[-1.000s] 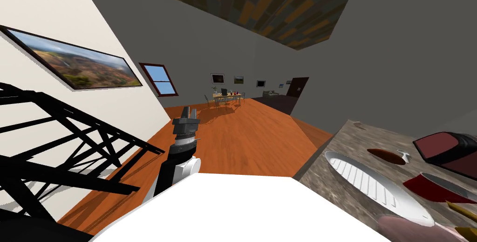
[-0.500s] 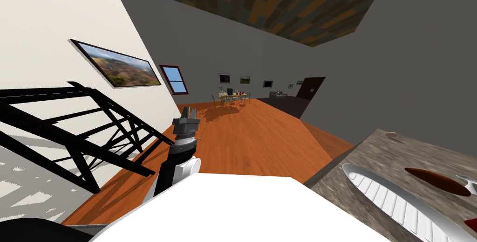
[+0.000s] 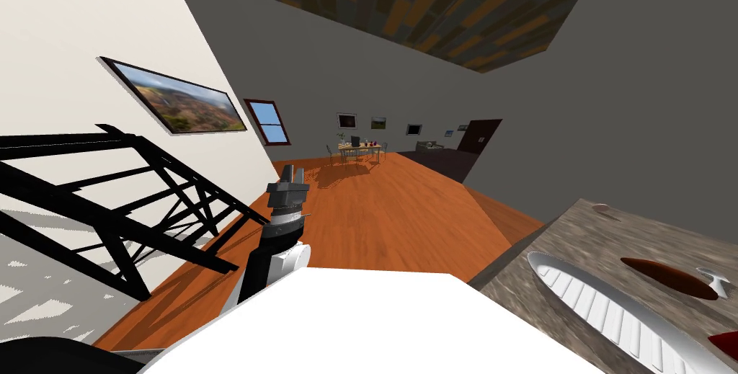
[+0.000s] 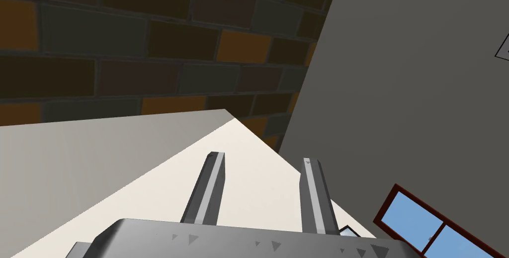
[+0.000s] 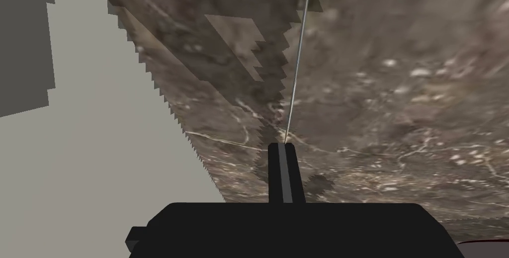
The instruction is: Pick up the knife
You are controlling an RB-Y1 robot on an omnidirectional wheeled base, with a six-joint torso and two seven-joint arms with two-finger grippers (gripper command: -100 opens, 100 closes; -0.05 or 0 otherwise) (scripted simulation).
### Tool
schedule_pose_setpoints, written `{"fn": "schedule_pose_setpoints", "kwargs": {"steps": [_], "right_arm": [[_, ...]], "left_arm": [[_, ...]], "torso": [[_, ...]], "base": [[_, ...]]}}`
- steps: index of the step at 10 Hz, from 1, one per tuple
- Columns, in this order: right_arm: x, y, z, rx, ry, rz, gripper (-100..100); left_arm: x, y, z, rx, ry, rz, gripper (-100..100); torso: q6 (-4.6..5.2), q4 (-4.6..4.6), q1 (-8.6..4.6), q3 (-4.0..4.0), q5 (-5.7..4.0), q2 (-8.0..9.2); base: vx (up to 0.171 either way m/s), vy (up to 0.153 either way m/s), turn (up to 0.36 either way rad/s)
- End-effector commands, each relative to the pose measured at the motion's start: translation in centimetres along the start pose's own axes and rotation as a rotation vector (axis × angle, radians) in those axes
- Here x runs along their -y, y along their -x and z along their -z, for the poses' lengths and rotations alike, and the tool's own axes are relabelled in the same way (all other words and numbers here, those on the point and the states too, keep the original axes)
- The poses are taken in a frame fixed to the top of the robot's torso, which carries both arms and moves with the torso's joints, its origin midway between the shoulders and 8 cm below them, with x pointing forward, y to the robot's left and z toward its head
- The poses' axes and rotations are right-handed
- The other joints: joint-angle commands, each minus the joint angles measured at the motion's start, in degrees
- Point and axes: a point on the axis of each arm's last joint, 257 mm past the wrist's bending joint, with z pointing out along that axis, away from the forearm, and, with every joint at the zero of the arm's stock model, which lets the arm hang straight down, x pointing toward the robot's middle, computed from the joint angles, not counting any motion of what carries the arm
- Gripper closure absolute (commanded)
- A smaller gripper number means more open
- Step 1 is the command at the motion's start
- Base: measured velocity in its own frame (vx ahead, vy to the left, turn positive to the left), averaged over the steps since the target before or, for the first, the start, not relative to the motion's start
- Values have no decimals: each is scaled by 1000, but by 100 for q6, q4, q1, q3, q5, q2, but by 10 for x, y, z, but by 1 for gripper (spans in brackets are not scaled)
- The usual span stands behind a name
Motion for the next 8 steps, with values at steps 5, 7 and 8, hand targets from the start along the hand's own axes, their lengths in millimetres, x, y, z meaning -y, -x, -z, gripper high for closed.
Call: {"fn": "schedule_pose_setpoints", "kwargs": {"steps": [5, 7, 8], "right_arm": [[-13, 16, -4, 4, 10, 23, 100], [-43, 41, -13, 5, 38, 61, 100], [-44, 45, -12, 9, 38, 68, 100]], "left_arm": [[0, 0, 0, 0, 0, 0, 0], [0, 0, 0, 0, 0, 0, 0], [0, 0, 0, 0, 0, 0, 0]], "torso": [[-1, -3, -15, 4, -9, 10], [11, -4, -12, 4, -8, 12], [15, -4, -10, 4, -11, 12]], "base": [[1, 0, -31], [9, 11, -332], [7, 20, -117]]}}
